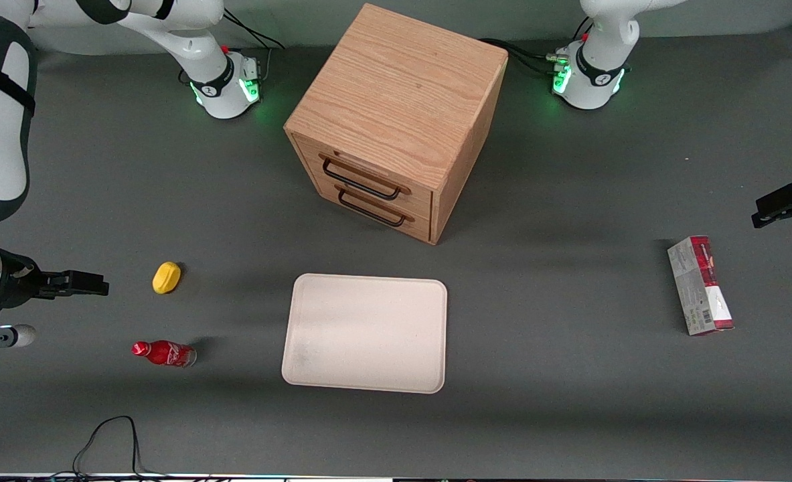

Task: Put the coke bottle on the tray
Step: 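Move the open right gripper down over the red Coca-Cola bottle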

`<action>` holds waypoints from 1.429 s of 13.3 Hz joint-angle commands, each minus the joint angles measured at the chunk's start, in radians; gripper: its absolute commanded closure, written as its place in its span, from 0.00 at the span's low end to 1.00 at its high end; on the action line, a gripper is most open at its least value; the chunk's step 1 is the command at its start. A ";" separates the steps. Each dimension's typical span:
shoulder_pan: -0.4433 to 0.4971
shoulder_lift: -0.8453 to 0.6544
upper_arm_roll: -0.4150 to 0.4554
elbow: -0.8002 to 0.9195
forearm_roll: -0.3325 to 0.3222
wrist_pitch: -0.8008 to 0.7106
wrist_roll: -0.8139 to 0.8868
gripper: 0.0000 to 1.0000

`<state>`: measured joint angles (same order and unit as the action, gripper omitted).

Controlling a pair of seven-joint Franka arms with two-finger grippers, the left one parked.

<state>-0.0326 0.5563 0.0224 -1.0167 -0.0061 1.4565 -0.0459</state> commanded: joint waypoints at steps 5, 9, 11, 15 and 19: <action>-0.001 0.177 -0.004 0.038 0.003 0.171 -0.014 0.00; 0.003 0.246 -0.007 0.033 0.002 0.271 -0.012 0.00; 0.005 0.266 -0.007 0.017 0.000 0.297 -0.014 0.00; 0.005 0.267 -0.007 -0.023 -0.037 0.321 -0.016 0.00; 0.005 0.267 -0.007 -0.039 -0.038 0.351 -0.014 0.00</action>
<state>-0.0324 0.8342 0.0194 -1.0363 -0.0310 1.7804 -0.0458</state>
